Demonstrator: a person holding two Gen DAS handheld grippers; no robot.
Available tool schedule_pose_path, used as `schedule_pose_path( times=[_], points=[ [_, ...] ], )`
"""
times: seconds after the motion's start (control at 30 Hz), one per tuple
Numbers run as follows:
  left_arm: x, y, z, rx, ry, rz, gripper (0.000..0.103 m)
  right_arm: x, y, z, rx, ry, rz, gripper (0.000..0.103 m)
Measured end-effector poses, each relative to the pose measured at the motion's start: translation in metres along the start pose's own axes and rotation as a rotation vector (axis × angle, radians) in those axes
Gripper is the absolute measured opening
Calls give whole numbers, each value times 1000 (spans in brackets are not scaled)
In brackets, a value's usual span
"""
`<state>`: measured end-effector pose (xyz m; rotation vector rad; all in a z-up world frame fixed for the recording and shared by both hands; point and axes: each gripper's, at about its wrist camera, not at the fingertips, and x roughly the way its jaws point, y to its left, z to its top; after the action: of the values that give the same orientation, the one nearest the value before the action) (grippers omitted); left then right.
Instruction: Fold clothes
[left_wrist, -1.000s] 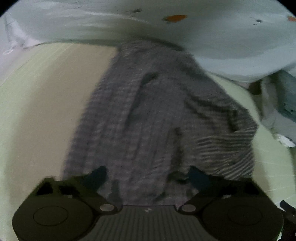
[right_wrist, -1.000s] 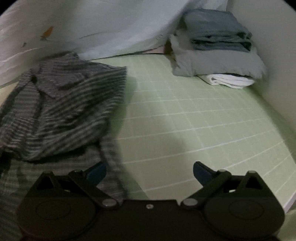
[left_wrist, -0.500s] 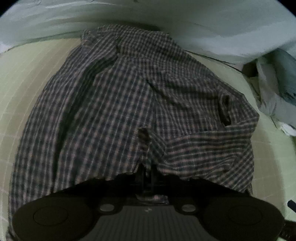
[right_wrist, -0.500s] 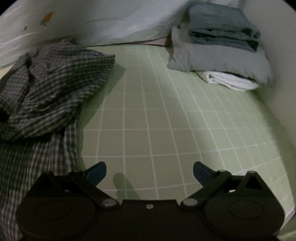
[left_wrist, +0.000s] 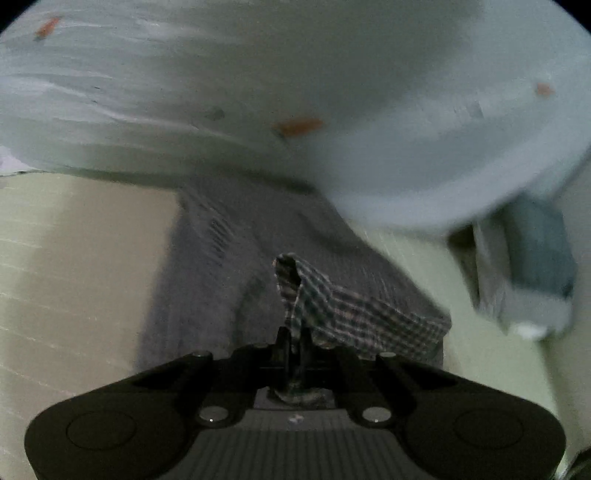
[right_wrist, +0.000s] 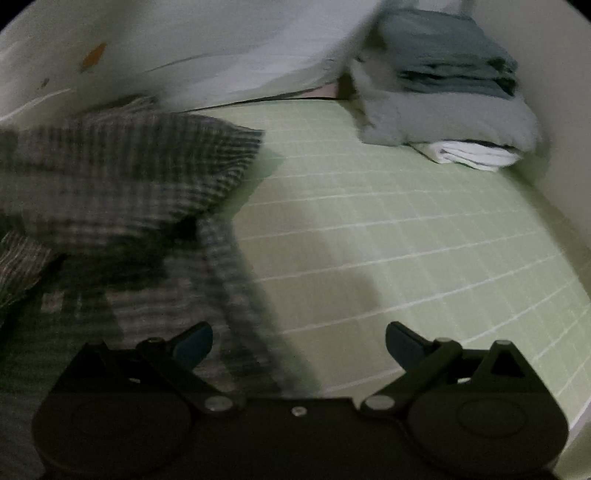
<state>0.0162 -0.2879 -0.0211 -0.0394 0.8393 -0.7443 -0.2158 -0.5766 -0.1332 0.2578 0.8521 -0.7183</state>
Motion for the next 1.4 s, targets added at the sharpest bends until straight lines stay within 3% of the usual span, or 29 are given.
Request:
schedule_pose_path(
  times=[0.27,0.47,0.5,0.57,0.6,0.63,0.73,0.9,0.97,1.0,1.07,1.17,1.2,1.3,1.37,1.4],
  points=[
    [-20,118,52,-140,-94,31,4,11,72,1,-125,3,-158,100],
    [-6,188,67,-249,-78,59,4,36,91,23,-78,15,-233,84],
    [-4,198,68,-274,-73,63,4,40,92,28,-59,17,-247,77],
    [0,216,70,-326,-64,64,4,46,91,36,-32,25,-258,51],
    [2,221,74,-340,-64,54,4,48,91,40,-19,24,-256,27],
    [5,227,78,-352,-64,45,4,49,90,44,-7,17,-259,14],
    [6,231,95,-348,-91,4,4,37,87,60,31,-61,-293,7],
    [-18,231,115,-349,-223,-45,4,5,92,86,40,-216,-380,1],
    [-24,240,112,-374,-253,7,4,0,96,88,9,-231,-413,1],
    [-18,249,105,-386,-230,58,4,4,95,86,7,-210,-409,1],
    [0,270,88,-417,-152,159,4,15,92,78,14,-144,-379,1],
    [17,301,63,-521,-35,228,6,26,94,61,29,-54,-312,2],
    [17,305,57,-540,-21,234,7,28,96,55,31,-32,-290,9],
    [10,302,46,-524,-12,255,28,25,100,42,51,-18,-278,52],
    [4,290,41,-476,-7,251,56,17,101,36,64,-24,-272,65],
    [2,282,39,-457,-7,250,61,14,99,35,69,-25,-266,72]
  ],
)
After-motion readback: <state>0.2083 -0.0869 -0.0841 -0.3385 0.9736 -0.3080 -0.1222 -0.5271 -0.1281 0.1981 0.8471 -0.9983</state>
